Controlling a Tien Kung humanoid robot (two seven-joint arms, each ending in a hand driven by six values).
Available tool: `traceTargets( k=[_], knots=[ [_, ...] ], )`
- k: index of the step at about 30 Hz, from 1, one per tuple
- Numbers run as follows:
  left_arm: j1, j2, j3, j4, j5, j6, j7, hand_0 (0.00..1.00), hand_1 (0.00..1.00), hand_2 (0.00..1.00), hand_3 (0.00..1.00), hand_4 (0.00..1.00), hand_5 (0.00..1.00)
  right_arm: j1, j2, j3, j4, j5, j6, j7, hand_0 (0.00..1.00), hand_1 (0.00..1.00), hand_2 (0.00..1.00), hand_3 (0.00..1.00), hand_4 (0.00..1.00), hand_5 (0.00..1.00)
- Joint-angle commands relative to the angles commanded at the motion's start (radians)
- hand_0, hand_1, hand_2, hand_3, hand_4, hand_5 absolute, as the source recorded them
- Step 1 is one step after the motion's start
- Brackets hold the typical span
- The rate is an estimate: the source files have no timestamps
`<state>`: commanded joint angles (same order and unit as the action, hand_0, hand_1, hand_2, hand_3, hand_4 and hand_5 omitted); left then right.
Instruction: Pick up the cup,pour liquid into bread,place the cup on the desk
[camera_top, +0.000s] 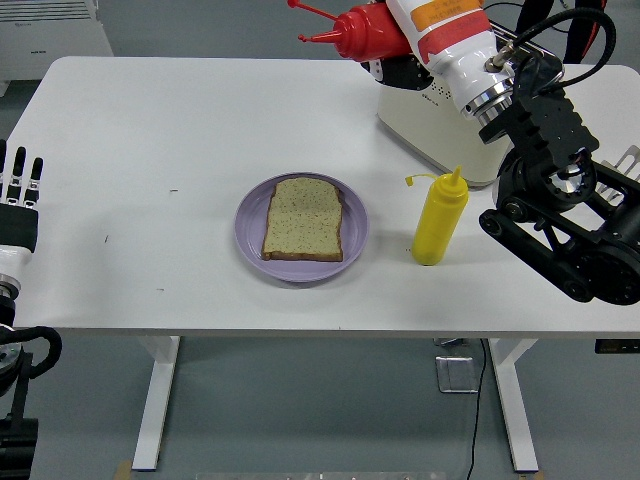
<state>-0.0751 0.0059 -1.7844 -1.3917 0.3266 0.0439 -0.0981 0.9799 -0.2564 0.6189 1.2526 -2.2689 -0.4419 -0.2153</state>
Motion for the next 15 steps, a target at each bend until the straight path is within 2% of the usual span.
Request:
traceTargets(
  k=[4,7,10,15],
  knots=[
    [0.000,0.000,0.003,0.000,0.000,-0.001,0.000,0.774,0.723,0.718,0.698,0.571,0.998,0.022,0.006,-0.080,-0.081,0.000,-0.003,-0.004,0.002,0.002,0.040,0.091,0.757,0.293],
    [0.001,0.000,0.003,0.000,-0.001,0.000,-0.001,0.774,0.723,0.718,0.698,0.571,0.998,0.041,0.001,-0.116,-0.117,0.000,-0.013,-0.003,0.002,0.002,0.040,0.091,0.757,0.293],
    [0.002,0.000,0.002,0.000,-0.001,0.000,-0.001,0.774,0.722,0.717,0.698,0.571,0.998,0.056,-0.004,-0.122,-0.134,0.000,-0.019,0.001,0.002,0.002,0.041,0.095,0.754,0.295],
    [0.001,0.000,0.001,0.000,-0.002,0.000,-0.001,0.774,0.722,0.717,0.698,0.571,0.998,0.077,-0.016,-0.071,-0.137,0.000,-0.035,0.001,0.002,0.002,0.041,0.095,0.754,0.295]
  ],
)
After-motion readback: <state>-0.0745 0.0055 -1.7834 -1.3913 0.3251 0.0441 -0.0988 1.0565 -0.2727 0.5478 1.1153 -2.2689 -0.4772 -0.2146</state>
